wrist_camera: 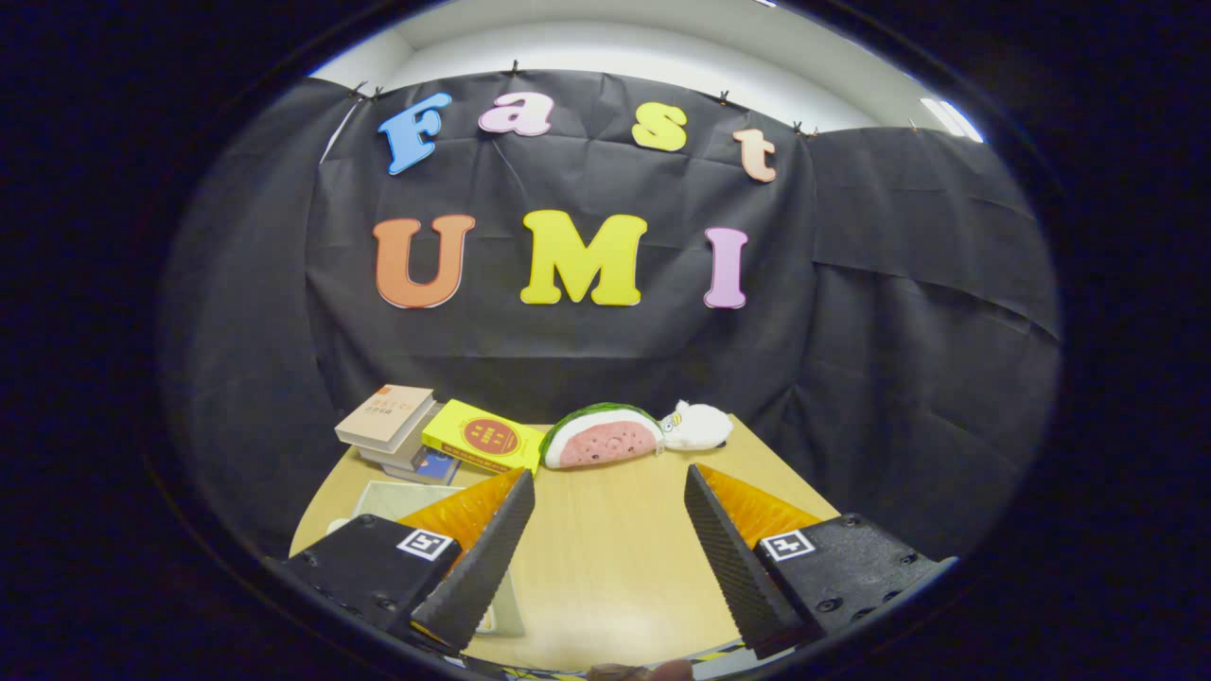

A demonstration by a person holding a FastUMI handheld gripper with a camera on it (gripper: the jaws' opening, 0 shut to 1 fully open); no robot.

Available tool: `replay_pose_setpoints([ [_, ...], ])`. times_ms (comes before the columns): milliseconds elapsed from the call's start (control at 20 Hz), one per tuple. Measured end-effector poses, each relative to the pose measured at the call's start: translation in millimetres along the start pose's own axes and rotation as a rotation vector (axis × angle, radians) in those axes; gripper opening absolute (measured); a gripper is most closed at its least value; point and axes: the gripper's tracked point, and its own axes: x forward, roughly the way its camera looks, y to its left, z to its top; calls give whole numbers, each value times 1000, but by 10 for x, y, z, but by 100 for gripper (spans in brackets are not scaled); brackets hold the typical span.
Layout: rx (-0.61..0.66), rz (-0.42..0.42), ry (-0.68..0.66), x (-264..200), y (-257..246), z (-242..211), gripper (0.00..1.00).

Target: Open the storage box then place both shoes into the box .Put the left shoe in first, then the right shoe, with the right side of both shoes facing outward in a uniform manner.

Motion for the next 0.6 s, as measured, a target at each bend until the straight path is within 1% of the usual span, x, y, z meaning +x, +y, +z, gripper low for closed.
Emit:
replay_pose_setpoints([
  [300,13,-29,-100,-363,-94,69,100],
  [600,39,-23,-114,-512,-50,61,100],
])
